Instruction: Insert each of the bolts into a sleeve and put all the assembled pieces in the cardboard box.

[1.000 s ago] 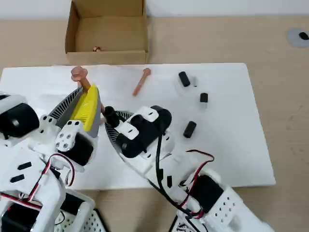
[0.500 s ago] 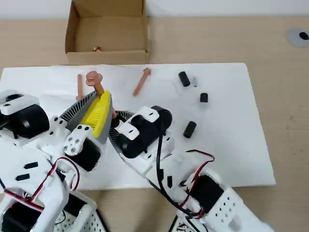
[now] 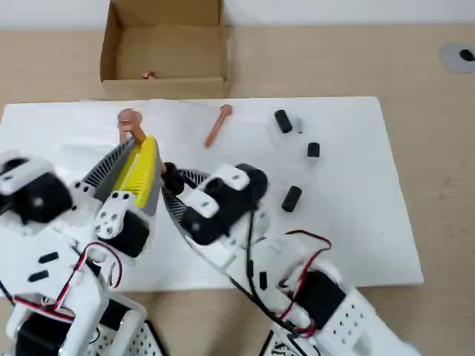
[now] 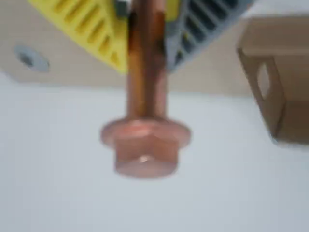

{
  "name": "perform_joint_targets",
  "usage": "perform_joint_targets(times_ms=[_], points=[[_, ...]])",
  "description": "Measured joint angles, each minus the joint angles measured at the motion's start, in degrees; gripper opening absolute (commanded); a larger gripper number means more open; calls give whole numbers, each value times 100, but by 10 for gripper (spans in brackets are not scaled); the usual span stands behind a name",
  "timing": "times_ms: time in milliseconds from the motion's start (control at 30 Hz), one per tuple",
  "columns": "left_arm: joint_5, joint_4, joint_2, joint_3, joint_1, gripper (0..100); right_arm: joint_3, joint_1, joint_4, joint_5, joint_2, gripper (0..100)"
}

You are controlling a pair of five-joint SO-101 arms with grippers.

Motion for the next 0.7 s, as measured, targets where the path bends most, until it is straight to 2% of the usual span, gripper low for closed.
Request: perform_joint_targets(times_ms=[367,567,700], points=[[-703,-1064,-527,879,97,5,914,0,-642,0,-897,9],[-985,-1134,-510,914,668,5,923,0,-659,0,-932,9],[-993,-1134,-519,932,747,5,1055,9,-668,0,-932,9]])
